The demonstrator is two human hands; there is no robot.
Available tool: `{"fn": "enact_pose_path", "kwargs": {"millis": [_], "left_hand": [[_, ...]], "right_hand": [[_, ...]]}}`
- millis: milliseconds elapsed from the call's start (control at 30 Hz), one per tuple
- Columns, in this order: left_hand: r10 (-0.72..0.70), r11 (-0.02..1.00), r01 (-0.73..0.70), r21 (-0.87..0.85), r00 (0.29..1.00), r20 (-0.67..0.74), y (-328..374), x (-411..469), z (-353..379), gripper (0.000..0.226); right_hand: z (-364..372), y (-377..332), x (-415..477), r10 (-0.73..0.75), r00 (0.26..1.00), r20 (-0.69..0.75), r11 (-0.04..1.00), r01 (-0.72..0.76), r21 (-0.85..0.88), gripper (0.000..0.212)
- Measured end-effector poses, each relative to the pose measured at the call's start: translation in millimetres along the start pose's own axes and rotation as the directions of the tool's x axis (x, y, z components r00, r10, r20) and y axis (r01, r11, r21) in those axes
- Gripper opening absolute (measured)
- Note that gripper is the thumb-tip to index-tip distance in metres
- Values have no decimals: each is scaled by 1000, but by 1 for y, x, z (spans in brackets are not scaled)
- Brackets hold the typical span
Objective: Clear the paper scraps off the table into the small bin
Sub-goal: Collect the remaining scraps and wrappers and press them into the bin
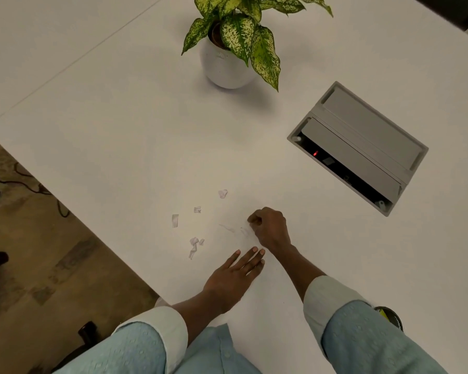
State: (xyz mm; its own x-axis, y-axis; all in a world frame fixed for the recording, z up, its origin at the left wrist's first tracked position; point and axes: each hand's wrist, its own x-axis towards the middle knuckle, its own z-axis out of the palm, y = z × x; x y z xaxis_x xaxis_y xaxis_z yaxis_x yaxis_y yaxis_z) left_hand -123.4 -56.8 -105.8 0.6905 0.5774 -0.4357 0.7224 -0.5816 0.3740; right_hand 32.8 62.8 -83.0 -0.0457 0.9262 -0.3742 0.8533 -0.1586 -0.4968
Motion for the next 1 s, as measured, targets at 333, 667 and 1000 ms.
{"fn": "enact_pose_path", "kwargs": {"millis": [333,667,1000], "left_hand": [[17,998,-17,67,1000,9,0,0,-3,97],[-559,433,182,-883,822,-106,1,-31,-28,10],[-560,-734,-92,-673,644,522,-36,-50,-51,36]], "right_hand": [[14,-14,-15,-151,984,90,963,167,-211,16],[-4,-23,-27,65,991,-120,987,-46,152,16],[23,-75,-94,-229,969,96,967,216,132,7]]}}
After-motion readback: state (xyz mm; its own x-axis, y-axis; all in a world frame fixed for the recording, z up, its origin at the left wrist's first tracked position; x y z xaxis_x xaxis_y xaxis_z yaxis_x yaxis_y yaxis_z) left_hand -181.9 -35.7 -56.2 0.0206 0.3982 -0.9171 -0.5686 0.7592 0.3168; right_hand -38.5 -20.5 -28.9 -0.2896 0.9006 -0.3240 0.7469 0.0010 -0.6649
